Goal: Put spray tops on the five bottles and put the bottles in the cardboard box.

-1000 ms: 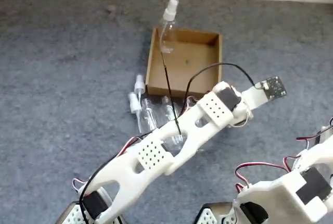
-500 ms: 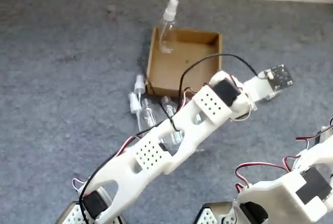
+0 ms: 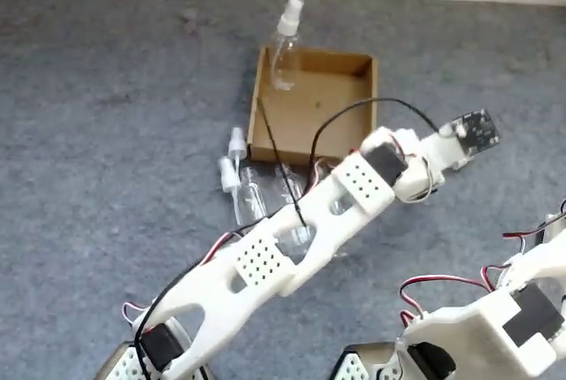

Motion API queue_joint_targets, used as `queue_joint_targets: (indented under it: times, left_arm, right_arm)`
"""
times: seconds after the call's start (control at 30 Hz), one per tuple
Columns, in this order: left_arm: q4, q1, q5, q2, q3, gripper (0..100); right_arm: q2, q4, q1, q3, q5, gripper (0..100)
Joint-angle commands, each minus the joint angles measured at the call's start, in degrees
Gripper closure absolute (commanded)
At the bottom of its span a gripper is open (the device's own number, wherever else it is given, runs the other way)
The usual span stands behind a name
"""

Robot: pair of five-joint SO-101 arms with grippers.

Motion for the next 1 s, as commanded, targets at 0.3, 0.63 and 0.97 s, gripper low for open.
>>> queue_joint_targets:
  times: [0.3,0.63,0.97]
  left_arm:
    - [-5.19,0.13,0.7,1.54,0.92,99]
    - [4.13,0.4,0.7,1.19,0.48,100]
    - [25.49,-0.31,0.62,-6.9,-17.1,100]
  right_arm:
    - [-0.75,-0.75,-0.57,-0.4,0.18,99.5]
    - [-0.75,-0.75,-0.04,-0.4,0.53,99.5]
    - [-0.92,2.42,-4.62,-0.84,0.18,99.5]
